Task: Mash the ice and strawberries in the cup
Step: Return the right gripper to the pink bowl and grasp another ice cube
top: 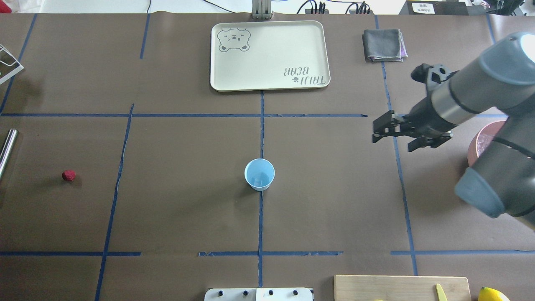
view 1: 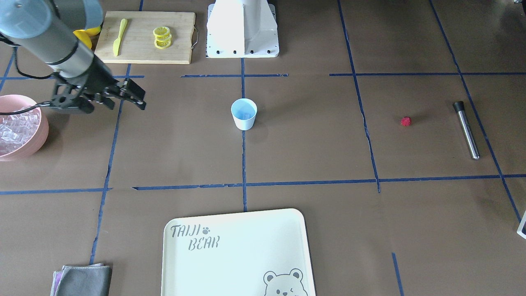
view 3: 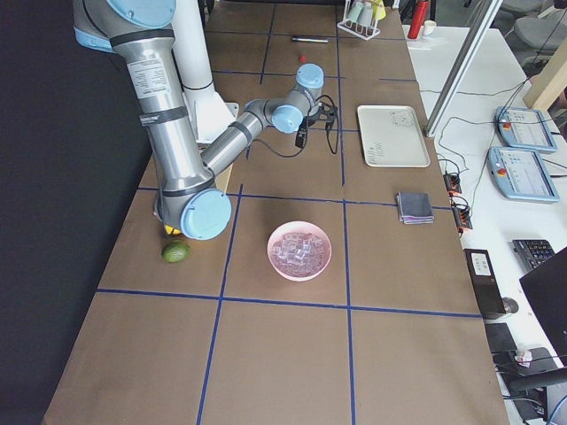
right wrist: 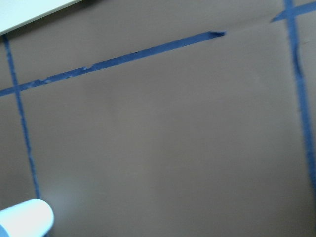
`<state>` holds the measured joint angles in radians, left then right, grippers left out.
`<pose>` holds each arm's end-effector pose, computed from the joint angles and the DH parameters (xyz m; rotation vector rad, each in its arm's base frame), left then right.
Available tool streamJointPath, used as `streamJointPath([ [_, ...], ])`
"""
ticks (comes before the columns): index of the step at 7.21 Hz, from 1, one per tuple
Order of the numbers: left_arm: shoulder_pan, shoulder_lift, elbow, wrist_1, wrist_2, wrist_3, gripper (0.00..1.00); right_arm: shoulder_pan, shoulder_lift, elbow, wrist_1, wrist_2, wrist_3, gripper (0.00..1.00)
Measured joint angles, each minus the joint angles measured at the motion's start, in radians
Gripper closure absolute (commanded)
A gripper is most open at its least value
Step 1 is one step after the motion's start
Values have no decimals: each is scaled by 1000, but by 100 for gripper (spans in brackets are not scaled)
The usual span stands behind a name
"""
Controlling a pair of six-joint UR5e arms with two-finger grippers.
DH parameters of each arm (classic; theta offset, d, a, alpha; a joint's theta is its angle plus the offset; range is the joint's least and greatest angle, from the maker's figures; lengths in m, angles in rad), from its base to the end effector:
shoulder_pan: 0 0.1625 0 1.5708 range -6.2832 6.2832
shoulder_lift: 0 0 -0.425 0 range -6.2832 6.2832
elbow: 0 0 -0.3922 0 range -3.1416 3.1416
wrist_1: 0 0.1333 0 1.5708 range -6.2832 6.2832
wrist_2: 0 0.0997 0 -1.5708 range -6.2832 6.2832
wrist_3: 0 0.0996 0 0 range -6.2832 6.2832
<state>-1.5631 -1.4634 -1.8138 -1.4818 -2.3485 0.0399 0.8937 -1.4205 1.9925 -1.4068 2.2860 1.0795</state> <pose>-0.0600 -0.4464 0.5983 0.0568 0.7769 0.0633 -0.2714 -0.4461 0.3592 -0.0754 -0.9745 0.1068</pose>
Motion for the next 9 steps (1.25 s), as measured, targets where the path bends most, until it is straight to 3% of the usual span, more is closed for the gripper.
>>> streamJointPath([
  [3,0,0,1,0,0,0,0,187,-186,-27,-5,45,-470,1],
  [6,0,0,-1,0,0,0,0,235,-226,-93,-3,22,-801,0],
  [9,0,0,-1,0,0,0,0,239,-220,-175,8,3,-950,0],
])
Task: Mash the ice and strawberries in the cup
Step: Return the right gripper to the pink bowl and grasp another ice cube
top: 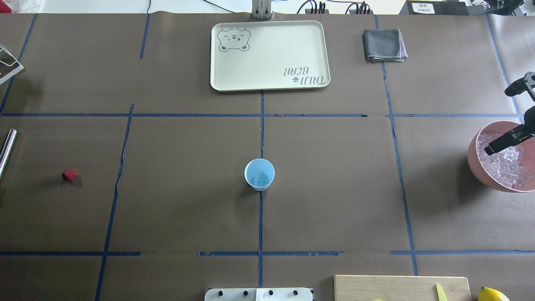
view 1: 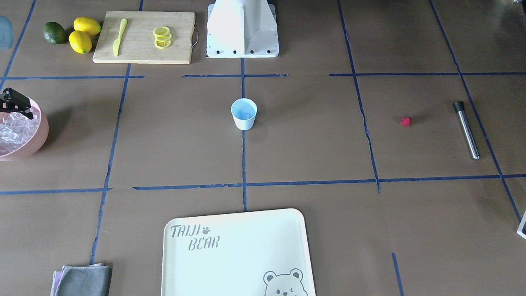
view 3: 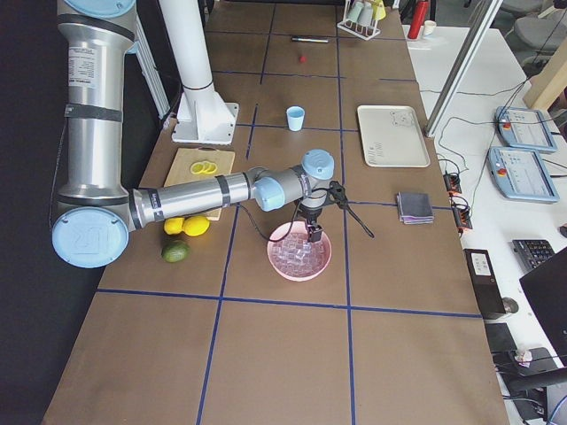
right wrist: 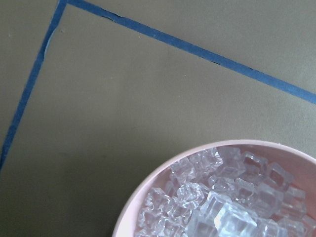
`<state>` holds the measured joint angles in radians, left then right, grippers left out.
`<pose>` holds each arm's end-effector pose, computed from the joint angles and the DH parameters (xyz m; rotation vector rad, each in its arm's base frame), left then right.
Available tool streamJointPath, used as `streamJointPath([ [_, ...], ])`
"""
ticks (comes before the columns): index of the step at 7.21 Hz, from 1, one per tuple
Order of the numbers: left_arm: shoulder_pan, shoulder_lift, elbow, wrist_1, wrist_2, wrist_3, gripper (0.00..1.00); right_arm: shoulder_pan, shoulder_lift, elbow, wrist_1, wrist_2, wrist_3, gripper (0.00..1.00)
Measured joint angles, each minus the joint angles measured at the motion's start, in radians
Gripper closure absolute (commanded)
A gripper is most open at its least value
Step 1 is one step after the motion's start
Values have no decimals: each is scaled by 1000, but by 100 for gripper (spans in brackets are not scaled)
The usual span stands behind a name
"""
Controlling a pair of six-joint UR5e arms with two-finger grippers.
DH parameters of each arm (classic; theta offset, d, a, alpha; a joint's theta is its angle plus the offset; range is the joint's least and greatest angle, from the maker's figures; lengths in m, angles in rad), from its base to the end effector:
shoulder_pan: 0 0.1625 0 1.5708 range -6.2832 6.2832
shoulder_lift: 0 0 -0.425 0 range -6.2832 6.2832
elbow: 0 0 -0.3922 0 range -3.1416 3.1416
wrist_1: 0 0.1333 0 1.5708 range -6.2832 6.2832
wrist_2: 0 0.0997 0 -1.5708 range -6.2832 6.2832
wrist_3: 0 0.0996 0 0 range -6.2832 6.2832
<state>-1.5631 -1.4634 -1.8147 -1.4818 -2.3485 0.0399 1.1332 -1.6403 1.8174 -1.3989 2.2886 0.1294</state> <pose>-0.0600 -0.4464 0.5978 0.0576 0.7769 0.0636 -0.1403 -0.4598 0.5538 0.1227 -0.7809 -0.4173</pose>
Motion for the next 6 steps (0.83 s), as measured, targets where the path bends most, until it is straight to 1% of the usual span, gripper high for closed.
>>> streamJointPath([
  [3,0,0,0,0,0,0,0,0,9,-60,2,-32,-105,1],
  [5,0,0,0,0,0,0,0,0,17,-89,2,-38,-133,9],
  [6,0,0,0,0,0,0,0,0,31,-105,2,-42,-138,15],
])
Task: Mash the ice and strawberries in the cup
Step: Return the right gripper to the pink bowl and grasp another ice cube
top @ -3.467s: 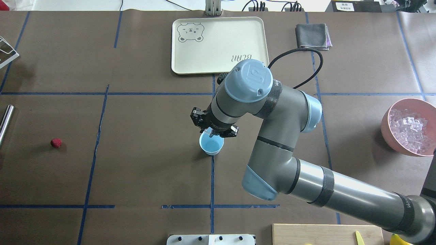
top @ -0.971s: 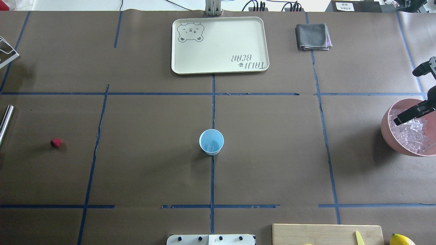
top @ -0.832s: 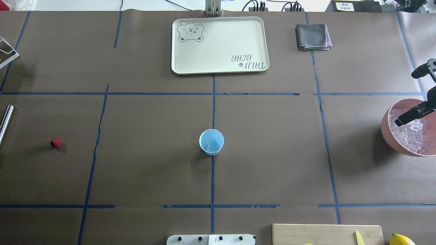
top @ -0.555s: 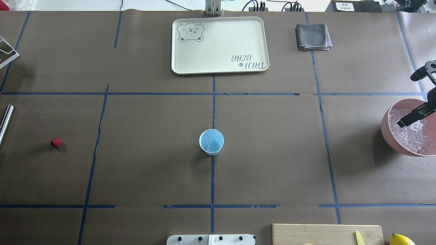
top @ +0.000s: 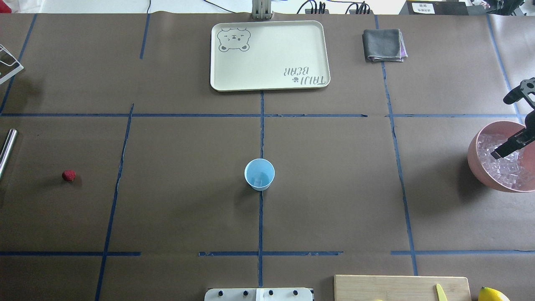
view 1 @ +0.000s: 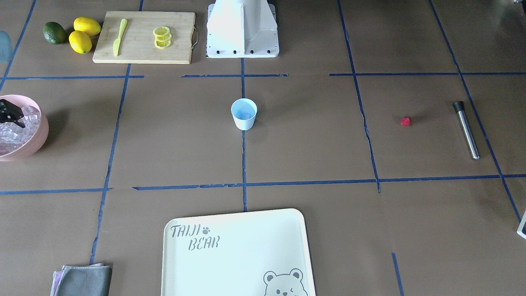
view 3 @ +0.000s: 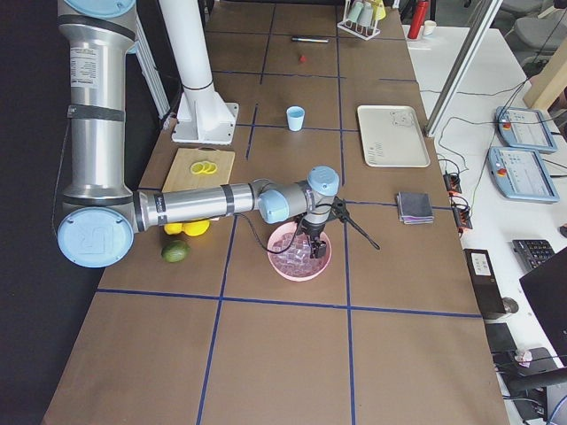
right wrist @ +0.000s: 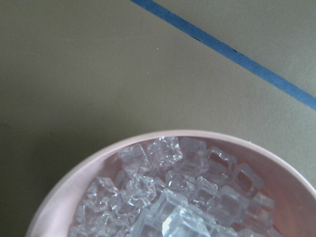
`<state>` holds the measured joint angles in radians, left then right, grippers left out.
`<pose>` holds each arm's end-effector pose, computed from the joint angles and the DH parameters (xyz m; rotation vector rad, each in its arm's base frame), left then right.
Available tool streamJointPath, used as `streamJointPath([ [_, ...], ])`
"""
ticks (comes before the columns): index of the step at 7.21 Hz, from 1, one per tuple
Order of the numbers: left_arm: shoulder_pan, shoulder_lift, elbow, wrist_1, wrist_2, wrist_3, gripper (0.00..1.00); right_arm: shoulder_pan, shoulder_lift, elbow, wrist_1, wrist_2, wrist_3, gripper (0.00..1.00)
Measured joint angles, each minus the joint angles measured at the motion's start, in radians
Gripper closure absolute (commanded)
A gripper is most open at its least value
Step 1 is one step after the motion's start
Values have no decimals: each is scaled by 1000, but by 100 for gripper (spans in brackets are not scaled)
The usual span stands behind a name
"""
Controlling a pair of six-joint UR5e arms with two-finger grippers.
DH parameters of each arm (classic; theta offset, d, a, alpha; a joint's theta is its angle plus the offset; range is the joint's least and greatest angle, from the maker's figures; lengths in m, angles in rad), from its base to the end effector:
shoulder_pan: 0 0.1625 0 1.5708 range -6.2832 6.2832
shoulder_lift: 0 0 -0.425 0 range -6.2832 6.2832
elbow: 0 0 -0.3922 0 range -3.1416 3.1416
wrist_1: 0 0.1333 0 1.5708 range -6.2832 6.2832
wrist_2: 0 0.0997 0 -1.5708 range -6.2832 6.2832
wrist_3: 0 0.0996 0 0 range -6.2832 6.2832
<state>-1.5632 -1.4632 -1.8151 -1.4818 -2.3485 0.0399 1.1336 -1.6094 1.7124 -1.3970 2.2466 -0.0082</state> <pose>-0.0600 -0.4463 0.5977 0.0578 0.7768 0.0636 -0.1435 -0.4748 0.5944 0.1185 -0.7209 -0.5192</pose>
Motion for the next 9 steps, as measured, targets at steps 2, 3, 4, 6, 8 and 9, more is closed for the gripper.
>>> streamJointPath([
  [2,0,0,-3,0,0,0,0,0,17,-21,0,-4,-2,33],
  [3,0,0,-6,0,0,0,0,0,18,-24,0,-5,-2,32],
  [4,0,0,-8,0,0,0,0,1,18,-24,-1,-4,-3,29],
  [6,-1,0,-9,0,0,0,0,1,13,-21,0,-3,-3,27],
  [8,-1,0,-9,0,0,0,0,2,5,-16,-1,-1,-1,33],
  [9,-1,1,-9,0,0,0,0,3,1,-14,0,0,1,46],
])
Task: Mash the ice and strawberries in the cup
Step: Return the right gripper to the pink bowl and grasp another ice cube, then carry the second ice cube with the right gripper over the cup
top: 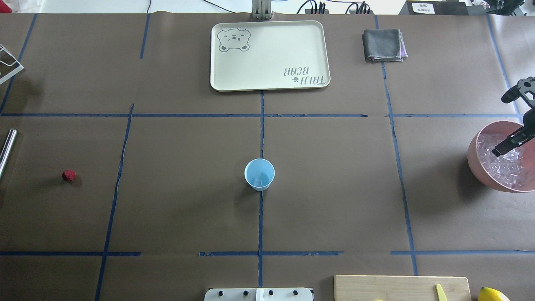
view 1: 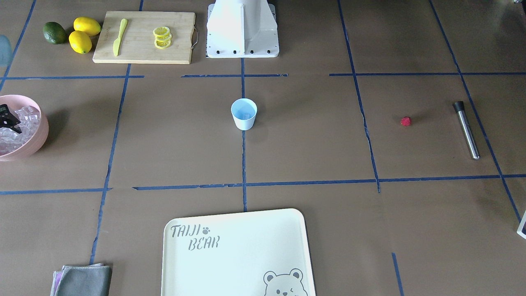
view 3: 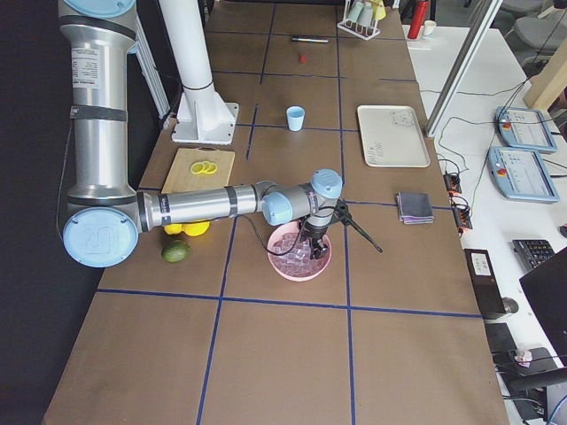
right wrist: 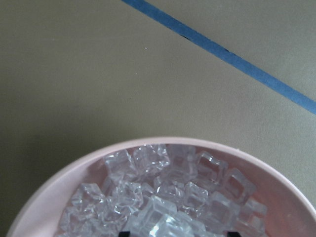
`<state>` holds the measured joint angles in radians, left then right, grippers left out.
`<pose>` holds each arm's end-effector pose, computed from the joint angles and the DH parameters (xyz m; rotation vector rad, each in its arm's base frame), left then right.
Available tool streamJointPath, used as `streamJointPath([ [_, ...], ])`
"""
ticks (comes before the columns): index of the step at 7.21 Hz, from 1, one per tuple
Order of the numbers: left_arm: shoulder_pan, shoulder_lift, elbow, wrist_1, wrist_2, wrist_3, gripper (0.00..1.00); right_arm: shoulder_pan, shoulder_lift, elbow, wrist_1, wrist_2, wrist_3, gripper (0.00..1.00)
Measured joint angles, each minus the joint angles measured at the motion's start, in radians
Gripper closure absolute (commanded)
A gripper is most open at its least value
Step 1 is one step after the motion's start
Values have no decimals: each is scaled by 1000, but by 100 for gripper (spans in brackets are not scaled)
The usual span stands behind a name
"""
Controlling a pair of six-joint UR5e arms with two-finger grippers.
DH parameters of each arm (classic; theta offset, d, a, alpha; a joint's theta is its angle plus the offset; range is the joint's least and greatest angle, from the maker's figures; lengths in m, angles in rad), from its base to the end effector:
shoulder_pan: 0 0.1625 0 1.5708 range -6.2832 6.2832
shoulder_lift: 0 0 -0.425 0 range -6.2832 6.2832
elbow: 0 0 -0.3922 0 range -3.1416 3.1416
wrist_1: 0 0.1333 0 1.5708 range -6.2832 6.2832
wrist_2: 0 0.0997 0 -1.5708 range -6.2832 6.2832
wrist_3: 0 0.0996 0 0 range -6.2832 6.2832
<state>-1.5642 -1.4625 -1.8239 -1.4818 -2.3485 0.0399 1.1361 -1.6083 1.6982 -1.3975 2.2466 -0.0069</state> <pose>-0.0605 -0.4461 0.5937 0.0659 0.7766 0.0658 -0.1425 -0.4754 0.6011 0.1059 -0.7182 -0.5112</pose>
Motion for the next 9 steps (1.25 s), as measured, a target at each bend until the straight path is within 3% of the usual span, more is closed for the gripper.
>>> streamJointPath([
  [1,0,0,0,0,0,0,0,0,-1,1,0,0,3,76],
  [2,0,0,0,0,-1,0,0,0,-2,2,0,0,5,98],
  [6,0,2,-3,0,-15,-1,0,15,6,20,-8,11,7,100],
  [9,-1,20,-24,0,-20,-2,0,40,67,137,-96,42,95,100],
])
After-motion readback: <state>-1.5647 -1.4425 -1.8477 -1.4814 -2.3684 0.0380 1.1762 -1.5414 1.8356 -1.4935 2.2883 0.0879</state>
